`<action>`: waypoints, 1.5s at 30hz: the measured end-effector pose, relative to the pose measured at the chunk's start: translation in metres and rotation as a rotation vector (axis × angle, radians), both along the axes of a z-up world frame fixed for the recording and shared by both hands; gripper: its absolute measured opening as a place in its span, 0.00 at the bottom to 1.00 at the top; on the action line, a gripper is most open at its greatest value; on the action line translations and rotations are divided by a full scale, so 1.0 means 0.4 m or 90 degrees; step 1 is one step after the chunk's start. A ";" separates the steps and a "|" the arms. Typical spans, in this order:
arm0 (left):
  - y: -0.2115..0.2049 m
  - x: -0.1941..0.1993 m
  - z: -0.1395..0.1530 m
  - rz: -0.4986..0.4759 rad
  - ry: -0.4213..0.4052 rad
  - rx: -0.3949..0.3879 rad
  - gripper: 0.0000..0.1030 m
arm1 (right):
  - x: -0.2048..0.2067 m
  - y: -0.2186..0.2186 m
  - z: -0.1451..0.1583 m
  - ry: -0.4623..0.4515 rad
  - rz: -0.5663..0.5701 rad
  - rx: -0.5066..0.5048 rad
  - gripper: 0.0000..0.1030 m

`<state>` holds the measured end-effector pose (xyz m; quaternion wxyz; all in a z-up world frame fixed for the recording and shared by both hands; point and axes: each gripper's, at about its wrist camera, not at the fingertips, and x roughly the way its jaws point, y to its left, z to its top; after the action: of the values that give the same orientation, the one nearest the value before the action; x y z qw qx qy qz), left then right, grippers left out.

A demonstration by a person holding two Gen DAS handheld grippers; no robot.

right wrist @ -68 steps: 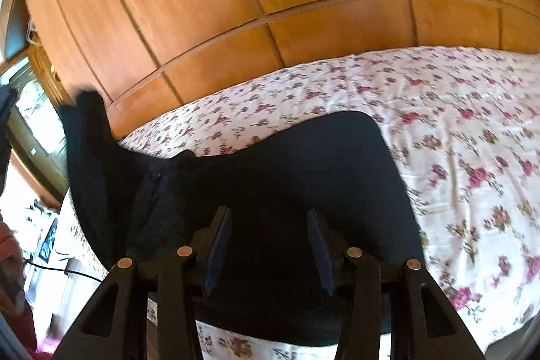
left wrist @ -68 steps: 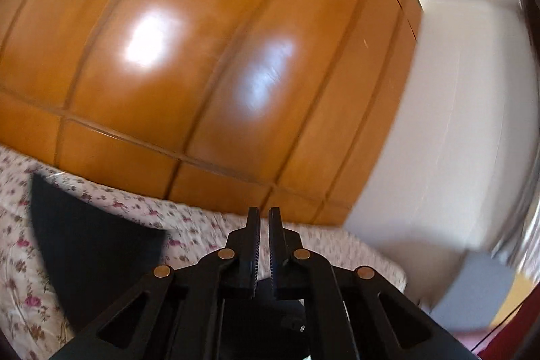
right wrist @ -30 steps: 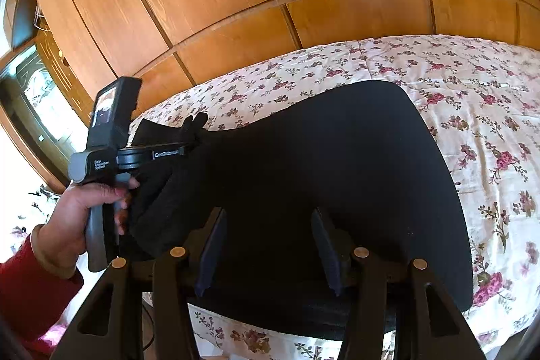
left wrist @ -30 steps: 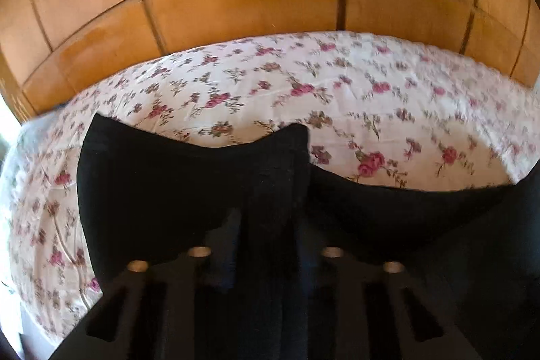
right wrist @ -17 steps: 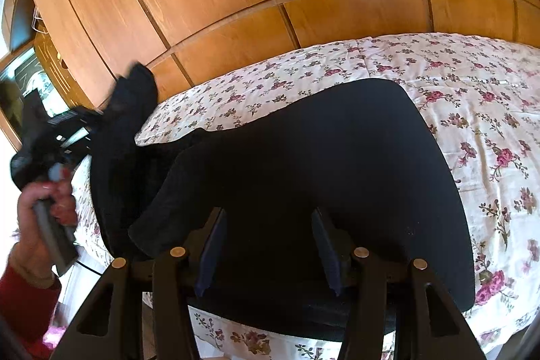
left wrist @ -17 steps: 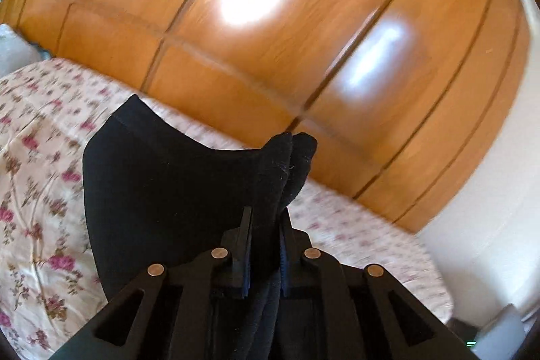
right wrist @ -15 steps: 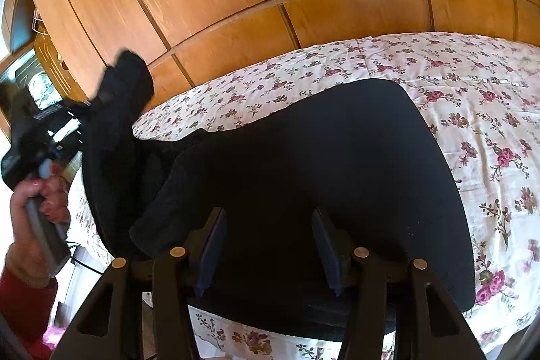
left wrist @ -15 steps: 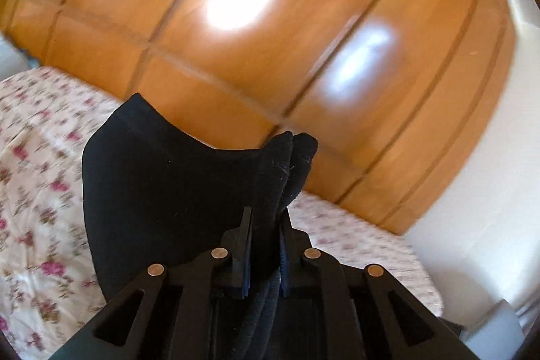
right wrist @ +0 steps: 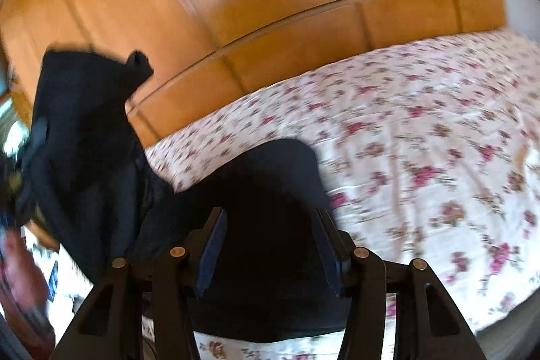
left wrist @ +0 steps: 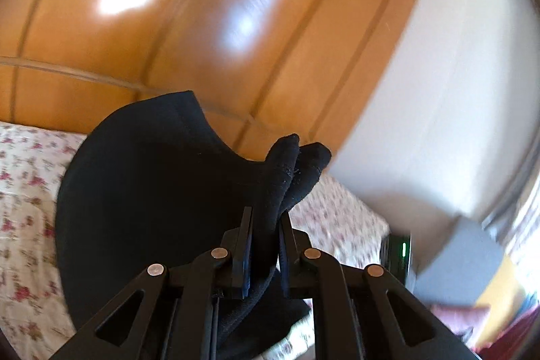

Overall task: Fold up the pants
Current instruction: 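Lower the leg onto the trousers and open the left tool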

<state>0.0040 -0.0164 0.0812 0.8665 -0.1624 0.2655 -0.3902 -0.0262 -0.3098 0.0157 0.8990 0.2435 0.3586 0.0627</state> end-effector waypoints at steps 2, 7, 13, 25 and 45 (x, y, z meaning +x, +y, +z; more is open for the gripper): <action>-0.049 -0.003 -0.030 -0.032 0.016 0.026 0.12 | 0.001 -0.028 0.004 0.001 -0.022 0.012 0.52; -0.171 -0.011 -0.125 -0.110 0.040 0.117 0.12 | 0.002 -0.064 0.006 0.000 -0.048 0.023 0.52; -0.272 -0.054 -0.225 -0.171 0.044 0.246 0.30 | -0.003 -0.089 -0.004 0.009 -0.076 0.034 0.52; -0.097 -0.046 -0.146 -0.074 0.041 0.101 0.37 | 0.007 -0.028 -0.006 0.015 -0.006 0.026 0.52; 0.001 -0.008 -0.252 0.086 0.056 0.248 0.38 | 0.027 0.147 0.042 0.003 0.089 -0.217 0.16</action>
<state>0.0006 -0.0159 -0.0194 0.8932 -0.0260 0.3622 -0.2653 -0.0156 -0.2511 0.0326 0.9199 0.0619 0.3821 0.0628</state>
